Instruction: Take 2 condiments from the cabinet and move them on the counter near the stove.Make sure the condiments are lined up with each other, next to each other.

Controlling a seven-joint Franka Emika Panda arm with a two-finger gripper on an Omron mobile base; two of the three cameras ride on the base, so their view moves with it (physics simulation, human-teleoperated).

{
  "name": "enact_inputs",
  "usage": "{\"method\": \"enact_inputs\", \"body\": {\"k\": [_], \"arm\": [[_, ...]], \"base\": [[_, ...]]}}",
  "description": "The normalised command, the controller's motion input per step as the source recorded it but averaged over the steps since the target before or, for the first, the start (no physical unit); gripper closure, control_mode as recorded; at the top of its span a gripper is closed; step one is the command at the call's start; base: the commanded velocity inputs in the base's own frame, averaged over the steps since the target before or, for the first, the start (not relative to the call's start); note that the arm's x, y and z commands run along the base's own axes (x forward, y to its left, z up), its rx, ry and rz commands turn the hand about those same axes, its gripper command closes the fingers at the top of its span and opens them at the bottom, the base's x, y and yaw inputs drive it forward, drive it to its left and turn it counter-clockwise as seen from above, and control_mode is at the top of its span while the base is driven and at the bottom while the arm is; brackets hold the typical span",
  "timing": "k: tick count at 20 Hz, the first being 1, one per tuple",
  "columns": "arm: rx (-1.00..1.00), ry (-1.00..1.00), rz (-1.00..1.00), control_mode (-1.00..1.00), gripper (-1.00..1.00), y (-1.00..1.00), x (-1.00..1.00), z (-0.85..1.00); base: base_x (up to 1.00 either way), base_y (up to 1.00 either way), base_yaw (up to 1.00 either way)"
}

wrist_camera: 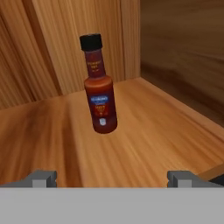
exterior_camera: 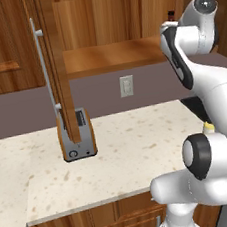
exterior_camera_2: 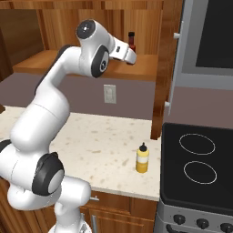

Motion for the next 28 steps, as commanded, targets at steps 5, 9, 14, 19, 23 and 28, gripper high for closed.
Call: {"method": "enact_inputs", "body": {"k": [5,9,14,19,23,28], "arm": [[0.0,0.0,0.0,-1.0,-1.0,0.0,0.07,-0.18],[0.0,0.0,0.0,-1.0,-1.0,-0.02,0.04,-0.05],[0.0,0.0,0.0,-1.0,-1.0,-0.01,0.06,0.0],[0.0,0.03,0.0,-1.0,-1.0,-0.03,0.09,0.0],[0.0,0.02,0.0,-1.0,-1.0,-0.03,0.19,0.0],[0.0,0.0,0.0,-1.0,-1.0,-0.03,0.23,0.0]], "base": [[0.0,0.0,0.0],[0.0,0.0,0.0],[0.0,0.0,0.0],[0.0,0.0,0.0],[0.0,0.0,0.0],[0.0,0.0,0.0]]}}
